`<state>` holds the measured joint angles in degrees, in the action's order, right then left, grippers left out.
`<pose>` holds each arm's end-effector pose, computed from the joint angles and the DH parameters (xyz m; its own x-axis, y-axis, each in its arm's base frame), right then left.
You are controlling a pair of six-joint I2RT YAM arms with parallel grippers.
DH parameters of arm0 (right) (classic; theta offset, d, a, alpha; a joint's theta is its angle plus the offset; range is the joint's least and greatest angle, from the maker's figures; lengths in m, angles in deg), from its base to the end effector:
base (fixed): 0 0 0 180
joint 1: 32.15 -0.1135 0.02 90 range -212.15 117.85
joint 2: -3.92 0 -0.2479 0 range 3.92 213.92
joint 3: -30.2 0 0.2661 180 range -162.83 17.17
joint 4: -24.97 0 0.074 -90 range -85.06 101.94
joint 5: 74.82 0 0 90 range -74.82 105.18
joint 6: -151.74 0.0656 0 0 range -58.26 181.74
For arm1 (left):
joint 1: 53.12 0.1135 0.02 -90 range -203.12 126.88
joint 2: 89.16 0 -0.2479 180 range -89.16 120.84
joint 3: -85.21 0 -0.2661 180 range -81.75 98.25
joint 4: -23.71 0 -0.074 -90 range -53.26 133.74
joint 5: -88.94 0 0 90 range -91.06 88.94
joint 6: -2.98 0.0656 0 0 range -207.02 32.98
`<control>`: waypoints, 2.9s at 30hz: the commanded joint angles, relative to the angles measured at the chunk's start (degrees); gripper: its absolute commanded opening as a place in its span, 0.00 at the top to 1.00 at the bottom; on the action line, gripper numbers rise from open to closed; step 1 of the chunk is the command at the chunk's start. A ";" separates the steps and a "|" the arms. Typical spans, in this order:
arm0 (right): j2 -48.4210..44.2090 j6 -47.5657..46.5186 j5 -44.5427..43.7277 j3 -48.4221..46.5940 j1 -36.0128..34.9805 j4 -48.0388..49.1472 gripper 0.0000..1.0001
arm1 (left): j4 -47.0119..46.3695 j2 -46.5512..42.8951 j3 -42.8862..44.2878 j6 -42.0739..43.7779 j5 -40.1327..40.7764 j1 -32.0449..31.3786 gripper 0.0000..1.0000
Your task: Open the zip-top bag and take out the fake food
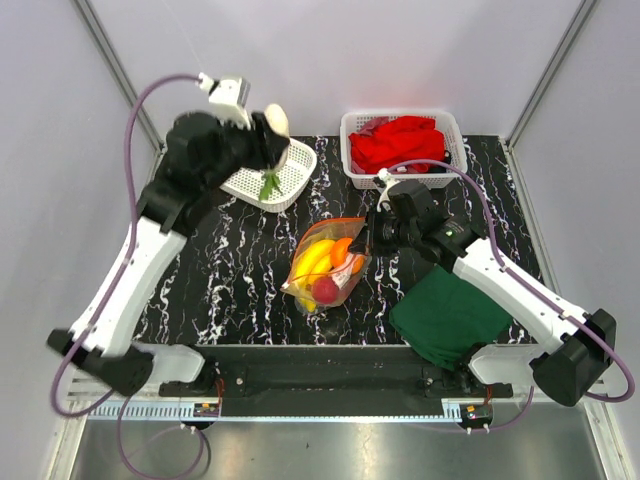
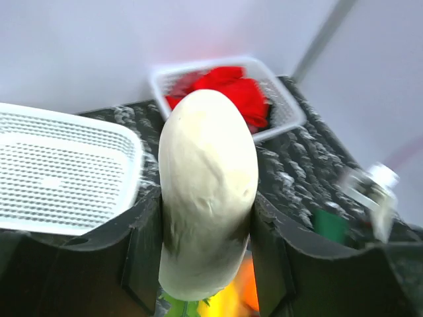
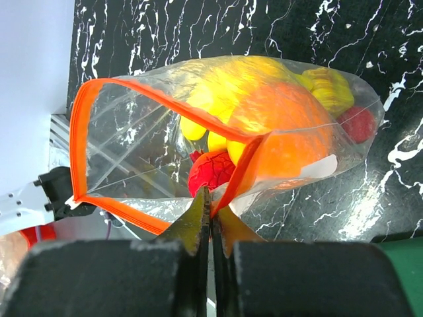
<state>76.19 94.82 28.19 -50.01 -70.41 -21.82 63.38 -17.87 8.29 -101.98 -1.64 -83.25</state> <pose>0.2386 0.2069 0.2999 -0.8172 0.0328 -0.5755 -0.3521 0.7621 0.5434 0.2634 -0.1536 0.4693 -0.2464 -0.1555 -0.9566 0.4627 0.8484 -0.2570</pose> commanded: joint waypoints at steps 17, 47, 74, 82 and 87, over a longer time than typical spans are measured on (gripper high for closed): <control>1.82 -6.54 3.24 -4.72 -0.50 0.80 1.00 | 0.00 53.86 30.45 16.09 -9.01 16.68 0.96; 7.36 -1.79 0.26 -11.83 -0.50 -2.36 1.00 | -5.71 -4.22 -16.03 3.54 -2.27 -8.15 0.61; 0.68 -1.26 -1.06 -8.68 -0.50 -3.33 1.00 | -2.46 14.23 -17.09 -20.72 12.71 -18.47 0.66; -1.43 -0.91 -1.24 -5.07 -0.50 -2.98 1.00 | -8.26 16.24 -19.64 -22.83 7.62 -18.47 0.44; -2.83 -0.91 -1.24 -1.56 -0.50 -2.54 1.00 | -14.75 17.75 -22.36 -24.67 1.55 -18.56 0.36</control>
<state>76.27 93.56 27.65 -53.63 -70.39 -27.26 57.36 -1.13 -12.02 -124.23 5.81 -101.66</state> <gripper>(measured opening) 0.011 0.618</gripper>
